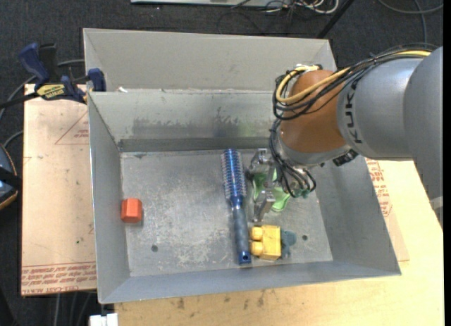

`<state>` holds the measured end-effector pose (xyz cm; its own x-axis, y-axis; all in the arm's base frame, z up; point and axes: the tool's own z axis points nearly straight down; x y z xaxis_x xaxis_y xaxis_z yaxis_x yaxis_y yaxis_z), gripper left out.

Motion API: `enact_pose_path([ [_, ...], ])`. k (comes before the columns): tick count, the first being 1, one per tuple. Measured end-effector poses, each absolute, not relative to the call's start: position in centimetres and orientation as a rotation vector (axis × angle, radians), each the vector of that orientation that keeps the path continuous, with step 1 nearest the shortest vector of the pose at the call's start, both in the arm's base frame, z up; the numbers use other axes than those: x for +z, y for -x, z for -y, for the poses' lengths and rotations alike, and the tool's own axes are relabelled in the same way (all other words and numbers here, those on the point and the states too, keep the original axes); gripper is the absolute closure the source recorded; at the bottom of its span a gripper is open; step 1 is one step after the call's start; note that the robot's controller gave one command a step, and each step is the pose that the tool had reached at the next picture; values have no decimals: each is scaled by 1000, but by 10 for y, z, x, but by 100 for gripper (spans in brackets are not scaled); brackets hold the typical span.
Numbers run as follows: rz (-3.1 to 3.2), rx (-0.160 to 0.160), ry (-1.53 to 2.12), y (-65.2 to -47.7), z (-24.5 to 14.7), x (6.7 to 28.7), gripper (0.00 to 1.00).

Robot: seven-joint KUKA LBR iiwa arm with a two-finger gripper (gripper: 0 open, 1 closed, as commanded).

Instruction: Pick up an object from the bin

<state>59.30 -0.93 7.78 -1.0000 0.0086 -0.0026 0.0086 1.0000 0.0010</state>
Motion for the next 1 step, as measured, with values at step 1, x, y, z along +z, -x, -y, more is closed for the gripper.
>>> enact_pose_path([
  [1,-3132,9,-118,-628,56,75,0],
])
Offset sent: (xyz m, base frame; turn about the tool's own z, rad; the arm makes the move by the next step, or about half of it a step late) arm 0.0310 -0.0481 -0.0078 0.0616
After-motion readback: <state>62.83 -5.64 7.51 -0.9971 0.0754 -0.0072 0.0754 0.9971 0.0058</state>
